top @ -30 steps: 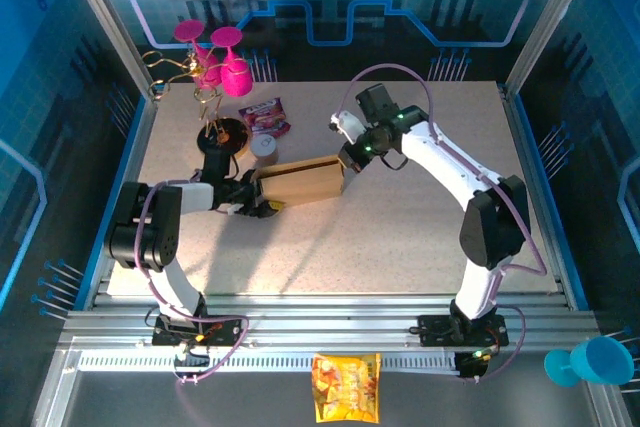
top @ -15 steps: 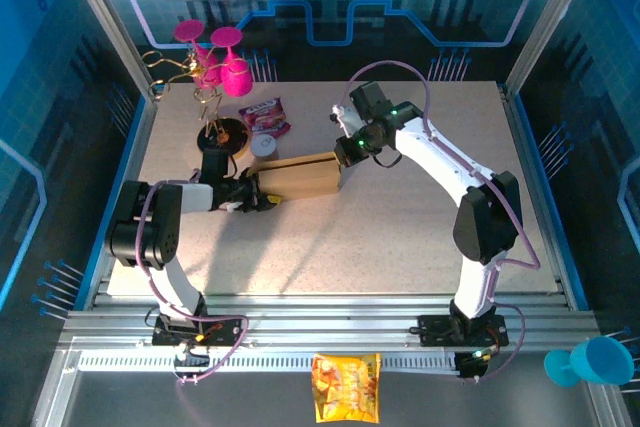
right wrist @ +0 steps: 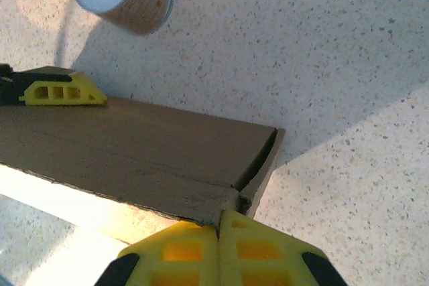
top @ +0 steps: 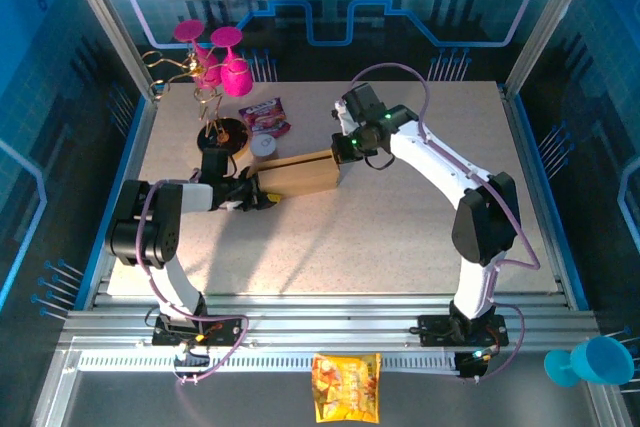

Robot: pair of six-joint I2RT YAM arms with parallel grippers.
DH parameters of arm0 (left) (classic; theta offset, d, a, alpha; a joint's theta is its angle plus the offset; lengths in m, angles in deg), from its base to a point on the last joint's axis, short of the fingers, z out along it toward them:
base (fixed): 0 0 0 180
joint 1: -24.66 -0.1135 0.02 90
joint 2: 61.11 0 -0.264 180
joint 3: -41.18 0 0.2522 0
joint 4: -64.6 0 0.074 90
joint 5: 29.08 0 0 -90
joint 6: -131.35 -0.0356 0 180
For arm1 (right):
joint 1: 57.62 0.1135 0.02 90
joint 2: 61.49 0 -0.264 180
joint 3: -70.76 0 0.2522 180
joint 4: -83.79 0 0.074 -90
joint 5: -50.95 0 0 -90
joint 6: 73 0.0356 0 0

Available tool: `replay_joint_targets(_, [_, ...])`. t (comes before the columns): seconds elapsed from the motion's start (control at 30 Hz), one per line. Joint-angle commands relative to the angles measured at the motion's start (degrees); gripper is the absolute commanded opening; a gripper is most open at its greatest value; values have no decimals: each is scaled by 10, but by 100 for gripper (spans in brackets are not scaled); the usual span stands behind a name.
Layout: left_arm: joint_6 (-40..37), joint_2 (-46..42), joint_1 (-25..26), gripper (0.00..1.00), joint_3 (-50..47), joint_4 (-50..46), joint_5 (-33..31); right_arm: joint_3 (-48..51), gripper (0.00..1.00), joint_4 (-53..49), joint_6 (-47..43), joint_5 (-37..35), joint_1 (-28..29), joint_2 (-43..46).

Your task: Fold the paper box

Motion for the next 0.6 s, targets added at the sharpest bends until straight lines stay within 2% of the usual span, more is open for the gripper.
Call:
replay_joint_targets(0.0, [64,23,0,55,-1,36,-1,37,0,29,24,-5,23,2])
replay_joint_targets(0.17, [72,28,-3,63,-3,71,12,33,0,37,27,-19,23,-13])
replay_joint_targets(0.3, [60,14,-8,67,-3,62,14,26,0,35,26,-26,23,-24])
replay_joint_targets(0.47, [12,-22,-21,73,4,12,15,33,0,38,21,-36,24,-31])
replay_joint_targets(0.57, [-43,-50,-25,76,20,-69,14,35,0,43,17,-44,25,-30])
